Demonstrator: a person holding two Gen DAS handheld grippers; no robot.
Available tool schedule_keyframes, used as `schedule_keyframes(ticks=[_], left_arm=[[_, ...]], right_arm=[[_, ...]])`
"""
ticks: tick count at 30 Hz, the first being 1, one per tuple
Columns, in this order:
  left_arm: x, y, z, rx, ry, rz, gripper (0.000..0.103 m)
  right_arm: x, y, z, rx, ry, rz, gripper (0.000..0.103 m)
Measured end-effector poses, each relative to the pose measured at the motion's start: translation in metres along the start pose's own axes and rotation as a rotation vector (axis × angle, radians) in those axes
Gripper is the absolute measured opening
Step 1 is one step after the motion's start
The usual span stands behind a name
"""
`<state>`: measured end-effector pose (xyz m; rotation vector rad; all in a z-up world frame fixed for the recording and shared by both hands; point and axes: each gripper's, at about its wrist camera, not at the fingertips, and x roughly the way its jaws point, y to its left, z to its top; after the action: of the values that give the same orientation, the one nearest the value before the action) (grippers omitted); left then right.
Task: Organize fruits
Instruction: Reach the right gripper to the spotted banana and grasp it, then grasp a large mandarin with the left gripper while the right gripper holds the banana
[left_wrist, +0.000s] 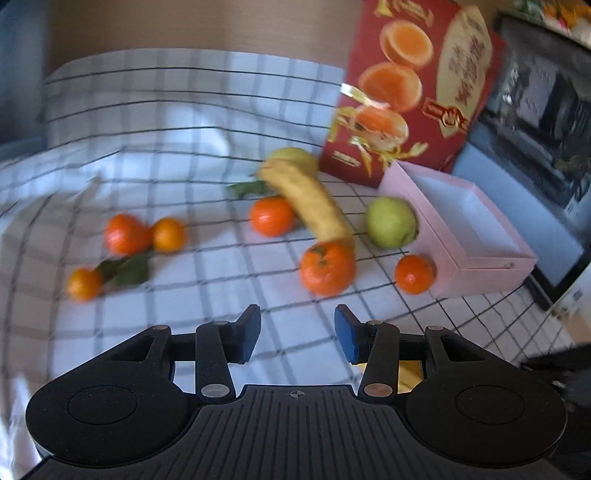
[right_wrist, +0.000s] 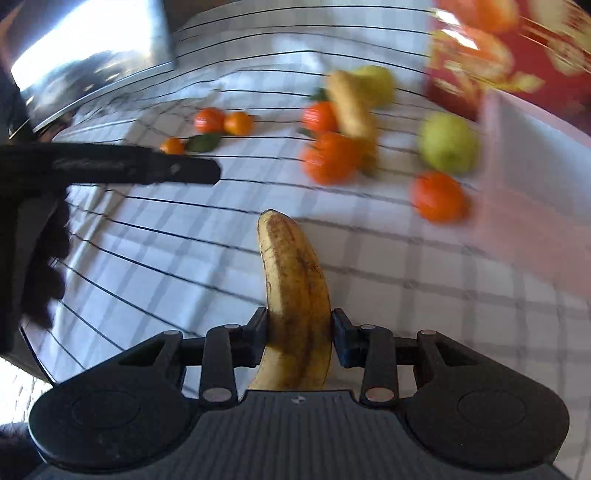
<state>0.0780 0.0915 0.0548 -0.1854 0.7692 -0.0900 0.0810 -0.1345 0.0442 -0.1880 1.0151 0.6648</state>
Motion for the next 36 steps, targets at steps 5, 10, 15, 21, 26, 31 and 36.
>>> schedule_keyframes(ticks=[5, 10, 15, 21, 26, 31, 36], left_arm=[[0.041, -0.016, 0.018, -0.042, 0.015, -0.008, 0.049], [0.069, -0.023, 0.032, -0.044, 0.050, 0.028, 0.055], [0.074, -0.028, 0.031, -0.027, 0.053, 0.061, 0.055], [0.077, -0.026, 0.030, -0.014, 0.067, 0.031, 0.056], [0.063, -0.023, 0.029, -0.022, 0.049, -0.055, 0.055], [0.056, -0.026, 0.026, 0.031, 0.038, -0.092, 0.055], [0.065, -0.035, 0.025, 0.094, 0.036, -0.029, 0.055]], right_arm=[[-0.021, -0.036, -0.024, 0.127, -0.041, -0.077, 0.036], [-0.031, -0.058, -0.038, 0.201, -0.072, -0.127, 0.036], [-0.035, -0.062, -0.044, 0.198, -0.093, -0.140, 0.036], [-0.036, -0.053, -0.047, 0.211, -0.107, -0.202, 0.045], [-0.033, -0.056, -0.045, 0.232, -0.097, -0.218, 0.051], [-0.032, -0.051, -0.046, 0.235, -0.097, -0.247, 0.051], [-0.034, -0.047, -0.046, 0.215, -0.089, -0.260, 0.051]])
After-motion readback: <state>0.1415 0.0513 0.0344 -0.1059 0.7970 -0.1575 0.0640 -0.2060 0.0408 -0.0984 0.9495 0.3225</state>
